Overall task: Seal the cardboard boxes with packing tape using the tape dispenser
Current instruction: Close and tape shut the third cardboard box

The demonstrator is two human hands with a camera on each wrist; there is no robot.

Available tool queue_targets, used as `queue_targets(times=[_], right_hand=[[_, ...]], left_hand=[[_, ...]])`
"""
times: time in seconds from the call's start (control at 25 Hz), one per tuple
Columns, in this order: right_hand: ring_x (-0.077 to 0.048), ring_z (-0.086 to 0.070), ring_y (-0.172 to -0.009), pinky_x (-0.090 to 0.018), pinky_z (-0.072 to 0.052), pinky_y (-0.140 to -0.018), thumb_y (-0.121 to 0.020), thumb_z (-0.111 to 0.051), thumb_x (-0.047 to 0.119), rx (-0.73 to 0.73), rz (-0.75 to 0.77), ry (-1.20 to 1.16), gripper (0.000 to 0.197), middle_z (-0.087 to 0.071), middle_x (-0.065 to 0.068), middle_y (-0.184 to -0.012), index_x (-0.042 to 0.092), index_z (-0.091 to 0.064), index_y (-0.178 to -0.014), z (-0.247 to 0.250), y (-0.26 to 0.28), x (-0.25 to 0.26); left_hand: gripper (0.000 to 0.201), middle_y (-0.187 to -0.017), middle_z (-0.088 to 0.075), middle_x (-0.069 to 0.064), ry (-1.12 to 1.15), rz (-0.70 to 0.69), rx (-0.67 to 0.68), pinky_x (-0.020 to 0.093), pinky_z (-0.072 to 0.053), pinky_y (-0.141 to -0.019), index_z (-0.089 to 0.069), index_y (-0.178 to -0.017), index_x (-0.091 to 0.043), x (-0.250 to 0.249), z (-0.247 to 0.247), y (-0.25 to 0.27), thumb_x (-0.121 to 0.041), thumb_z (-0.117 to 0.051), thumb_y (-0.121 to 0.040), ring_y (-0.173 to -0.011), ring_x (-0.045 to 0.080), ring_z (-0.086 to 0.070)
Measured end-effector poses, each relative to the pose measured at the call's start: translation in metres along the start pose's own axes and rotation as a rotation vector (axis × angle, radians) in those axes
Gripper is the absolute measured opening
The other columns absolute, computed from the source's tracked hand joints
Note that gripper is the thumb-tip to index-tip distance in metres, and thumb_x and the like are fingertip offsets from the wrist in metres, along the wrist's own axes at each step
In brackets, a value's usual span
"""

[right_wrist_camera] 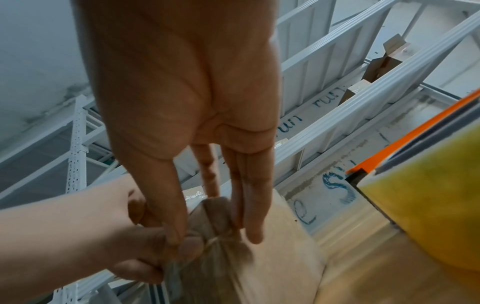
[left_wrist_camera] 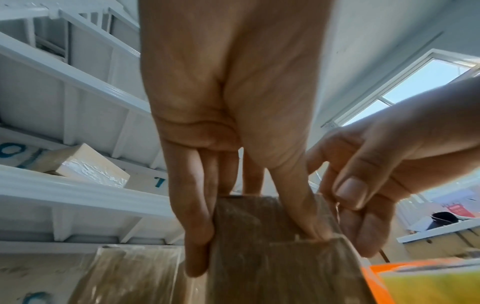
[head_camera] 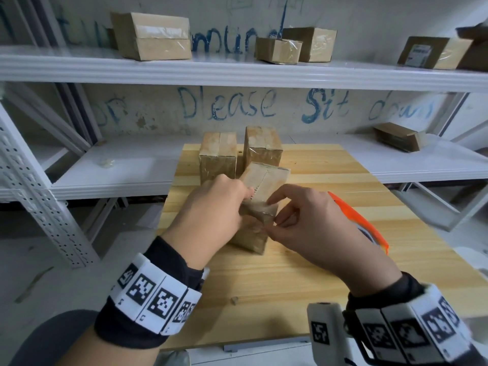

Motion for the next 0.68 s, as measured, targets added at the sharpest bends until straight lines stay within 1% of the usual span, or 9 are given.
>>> queue_targets(times=[0.08,0.2,0.24,0.32,0.4,0.48,0.52,0.6,0.68], right_hand=[[-0.005,-0.065,-0.068,-0.015,-0.053,-0.059,-0.078,-0.079,0.024,0.003,-0.081,0.057,0.045,-0.064,0.007,-0.080,0.028,-0.054,-0.116,0.000,0.001,-0.006],[0.000,-0.062,-0.066,-0.004,-0.043,-0.053,-0.083,-0.073,0.008,-0.089,-0.158,0.030,0.051,-0.063,0.008,-0.072,0.018,-0.051,-0.128,0.006,0.001,-0.015],[0.000,-0.061,-0.065,-0.004,-0.042,-0.052,-0.084,-0.071,0.007,-0.105,-0.167,0.030,0.051,-0.062,0.009,-0.071,0.016,-0.051,-0.130,0.007,0.002,-0.016],[-0.003,-0.059,-0.066,-0.007,-0.044,-0.053,-0.087,-0.068,0.009,-0.108,-0.189,0.066,0.052,-0.059,0.011,-0.078,0.015,-0.048,-0.134,0.007,0.005,-0.016],[-0.010,-0.059,-0.076,-0.013,-0.047,-0.058,-0.086,-0.072,0.020,-0.133,-0.240,0.137,0.047,-0.055,0.007,-0.086,0.014,-0.051,-0.127,0.011,0.008,-0.020],[-0.017,-0.061,-0.079,-0.025,-0.052,-0.065,-0.081,-0.078,0.032,-0.154,-0.326,0.206,0.040,-0.060,0.002,-0.089,0.012,-0.058,-0.110,0.017,0.010,-0.029],[-0.017,-0.062,-0.078,-0.027,-0.053,-0.066,-0.080,-0.078,0.034,-0.135,-0.350,0.199,0.036,-0.063,0.000,-0.091,0.012,-0.063,-0.104,0.016,0.010,-0.034],[-0.015,-0.064,-0.072,-0.026,-0.056,-0.063,-0.083,-0.073,0.026,-0.046,-0.336,0.114,0.023,-0.067,-0.004,-0.091,0.010,-0.069,-0.099,0.004,0.009,-0.036],[-0.015,-0.058,-0.060,-0.023,-0.052,-0.050,-0.083,-0.065,0.017,0.021,-0.302,0.050,0.009,-0.064,-0.004,-0.078,0.008,-0.066,-0.086,-0.007,0.011,-0.027]], left_hand=[[0.055,-0.132,-0.064,0.010,-0.083,-0.056,-0.035,0.039,-0.057,-0.090,-0.052,-0.143,-0.037,-0.011,0.000,0.001,-0.032,-0.072,-0.092,-0.113,0.029,-0.066],[0.051,-0.130,-0.065,0.010,-0.155,-0.085,-0.032,0.038,-0.059,-0.087,-0.052,-0.143,-0.035,-0.019,0.000,-0.001,-0.026,-0.067,-0.095,-0.109,0.028,-0.067],[0.045,-0.127,-0.066,0.010,-0.203,-0.085,-0.041,0.036,-0.059,-0.084,-0.055,-0.141,-0.031,-0.022,-0.001,-0.002,-0.026,-0.064,-0.097,-0.107,0.026,-0.068],[0.037,-0.121,-0.067,0.009,-0.298,-0.092,-0.048,0.031,-0.057,-0.078,-0.056,-0.137,-0.023,-0.028,-0.004,-0.004,-0.027,-0.059,-0.101,-0.102,0.023,-0.069],[0.036,-0.117,-0.066,0.009,-0.309,-0.107,-0.029,0.029,-0.054,-0.076,-0.056,-0.136,-0.019,-0.034,-0.006,-0.006,-0.028,-0.057,-0.101,-0.100,0.021,-0.068],[0.040,-0.120,-0.065,0.010,-0.285,-0.097,0.003,0.031,-0.055,-0.083,-0.056,-0.137,-0.017,-0.036,-0.006,-0.007,-0.034,-0.058,-0.100,-0.107,0.023,-0.067],[0.044,-0.123,-0.065,0.010,-0.272,-0.088,0.014,0.032,-0.056,-0.088,-0.056,-0.138,-0.017,-0.036,-0.005,-0.007,-0.038,-0.059,-0.099,-0.112,0.023,-0.066],[0.049,-0.129,-0.064,0.010,-0.250,-0.072,0.026,0.033,-0.055,-0.093,-0.055,-0.139,-0.019,-0.035,-0.004,-0.007,-0.043,-0.060,-0.097,-0.116,0.023,-0.065],[0.051,-0.133,-0.063,0.010,-0.237,-0.065,0.028,0.032,-0.055,-0.094,-0.054,-0.141,-0.021,-0.034,-0.004,-0.006,-0.045,-0.060,-0.096,-0.117,0.022,-0.065]])
Point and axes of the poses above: each hand's wrist, its own y-axis away from the middle knuckle, its own z-axis out of the back of the hand, x = y × z, the point moved 8 cm from there along -y, towards the middle knuckle
